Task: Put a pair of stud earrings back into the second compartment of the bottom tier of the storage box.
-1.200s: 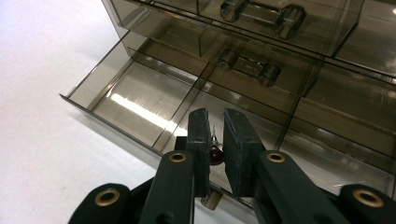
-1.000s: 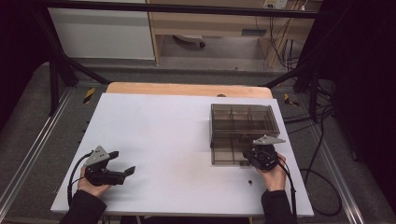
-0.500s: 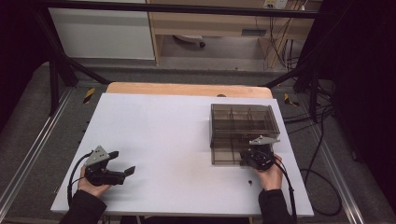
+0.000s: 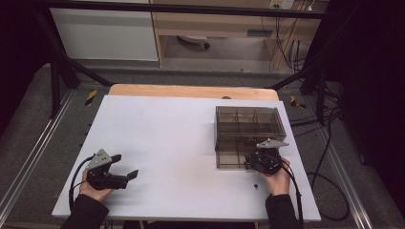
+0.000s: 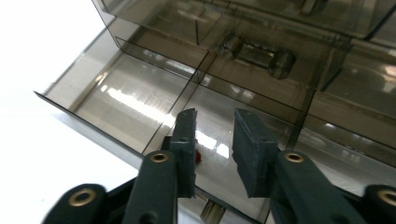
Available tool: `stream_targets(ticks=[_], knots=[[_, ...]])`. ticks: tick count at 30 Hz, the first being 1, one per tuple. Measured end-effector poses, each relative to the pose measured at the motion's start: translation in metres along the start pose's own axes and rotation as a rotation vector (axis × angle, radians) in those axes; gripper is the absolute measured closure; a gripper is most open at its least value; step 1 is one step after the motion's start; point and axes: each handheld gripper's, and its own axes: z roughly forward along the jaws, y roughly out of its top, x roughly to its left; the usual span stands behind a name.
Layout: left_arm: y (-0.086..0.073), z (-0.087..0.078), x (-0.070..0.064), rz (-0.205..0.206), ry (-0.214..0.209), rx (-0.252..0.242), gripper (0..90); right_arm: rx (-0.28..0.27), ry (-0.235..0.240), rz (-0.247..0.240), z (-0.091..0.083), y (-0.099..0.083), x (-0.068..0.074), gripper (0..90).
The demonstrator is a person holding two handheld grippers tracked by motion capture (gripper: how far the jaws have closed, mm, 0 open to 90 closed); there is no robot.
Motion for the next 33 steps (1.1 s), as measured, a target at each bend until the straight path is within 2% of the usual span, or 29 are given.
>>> stream_targets(ticks=[6,13,19,33], knots=[[0.000,0.000,0.000,-0.001,0.001,-0.001,4.6,-0.044,0.014,-0.010,-0.013,0.000,0.003,53.5],[0.000,0.000,0.000,-0.001,0.000,-0.001,4.6,-0.075,0.040,0.013,-0.026,-0.003,0.005,37.9],[0.000,0.000,0.000,-0.001,0.001,-0.002,4.6,-0.095,0.037,0.014,-0.035,-0.009,0.006,24.8],[0.000,0.000,0.000,-0.002,0.000,-0.002,4.6,-0.131,0.063,0.027,-0.046,-0.028,0.003,9.1]])
